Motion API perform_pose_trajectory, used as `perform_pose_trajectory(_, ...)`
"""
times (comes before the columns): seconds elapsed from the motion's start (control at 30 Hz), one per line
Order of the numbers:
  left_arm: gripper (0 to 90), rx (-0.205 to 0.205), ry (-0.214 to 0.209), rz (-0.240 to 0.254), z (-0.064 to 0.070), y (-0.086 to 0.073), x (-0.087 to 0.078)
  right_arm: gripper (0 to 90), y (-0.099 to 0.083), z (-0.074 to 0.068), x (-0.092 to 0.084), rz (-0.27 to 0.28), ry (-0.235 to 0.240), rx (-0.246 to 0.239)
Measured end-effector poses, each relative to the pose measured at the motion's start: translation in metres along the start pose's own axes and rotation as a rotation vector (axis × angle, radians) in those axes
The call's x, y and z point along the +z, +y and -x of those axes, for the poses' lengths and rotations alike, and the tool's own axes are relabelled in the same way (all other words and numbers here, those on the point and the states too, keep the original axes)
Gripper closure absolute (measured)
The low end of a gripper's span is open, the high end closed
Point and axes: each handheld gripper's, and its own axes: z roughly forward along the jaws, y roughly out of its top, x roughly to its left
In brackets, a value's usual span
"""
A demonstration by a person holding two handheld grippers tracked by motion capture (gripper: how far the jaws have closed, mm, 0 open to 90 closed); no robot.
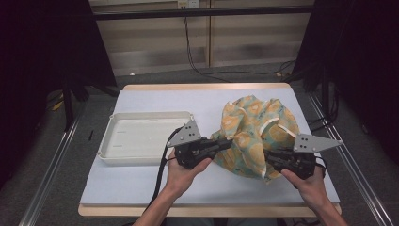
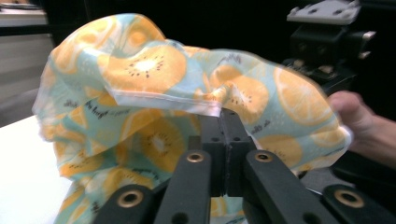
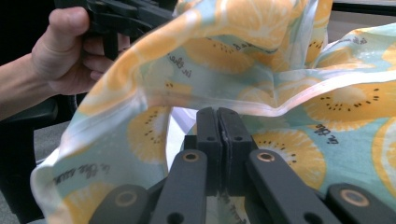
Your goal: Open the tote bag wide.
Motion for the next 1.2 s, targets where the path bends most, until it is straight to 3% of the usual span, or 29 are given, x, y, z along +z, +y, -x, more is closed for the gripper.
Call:
perform_pose_trajectory(0.1,90.0,-0.006,0.02,-0.019,-0.003,-0.004,-0.001,83.5,0.001,0.001,-0.002,0.002,-0.008,-0.003)
perform_pose_trajectory(0.2,90.0,-0.009,0.041,-0.056,-0.006,-0.013,-0.007,71.6,0.004,0.005,-0.006,0.007,-0.024,-0.014)
perform_pose_trajectory(0.37,90.0,-0.018,0.07,-0.108,-0.009,-0.025,-0.017,64.7,0.008,0.011,-0.013,0.019,-0.063,-0.005)
perform_pose_trajectory(0.5,90.0,-0.024,0.107,-0.163,-0.017,-0.044,-0.027,59.5,0.011,0.014,-0.017,0.027,-0.078,-0.003)
perform_pose_trajectory(0.57,90.0,-0.033,0.101,-0.186,-0.021,-0.053,-0.029,55.2,0.013,0.016,-0.019,0.029,-0.092,-0.002)
perform_pose_trajectory(0.63,90.0,-0.068,0.101,-0.185,-0.023,-0.063,-0.031,52.5,0.015,0.019,-0.019,0.034,-0.105,0.006)
perform_pose_trajectory(0.73,90.0,-0.051,0.09,-0.227,-0.025,-0.071,-0.028,47.2,0.017,0.024,-0.018,0.035,-0.123,0.014)
perform_pose_trajectory(0.9,90.0,-0.062,0.084,-0.258,-0.029,-0.083,-0.022,42.3,0.016,0.026,-0.017,0.038,-0.136,0.031)
perform_pose_trajectory(1.03,89.0,-0.073,0.061,-0.23,-0.028,-0.082,-0.02,39.3,0.016,0.029,-0.017,0.041,-0.141,0.043)
perform_pose_trajectory(1.2,87.0,-0.057,0.045,-0.163,-0.022,-0.066,-0.033,37.0,0.013,0.038,-0.022,0.044,-0.147,0.088)
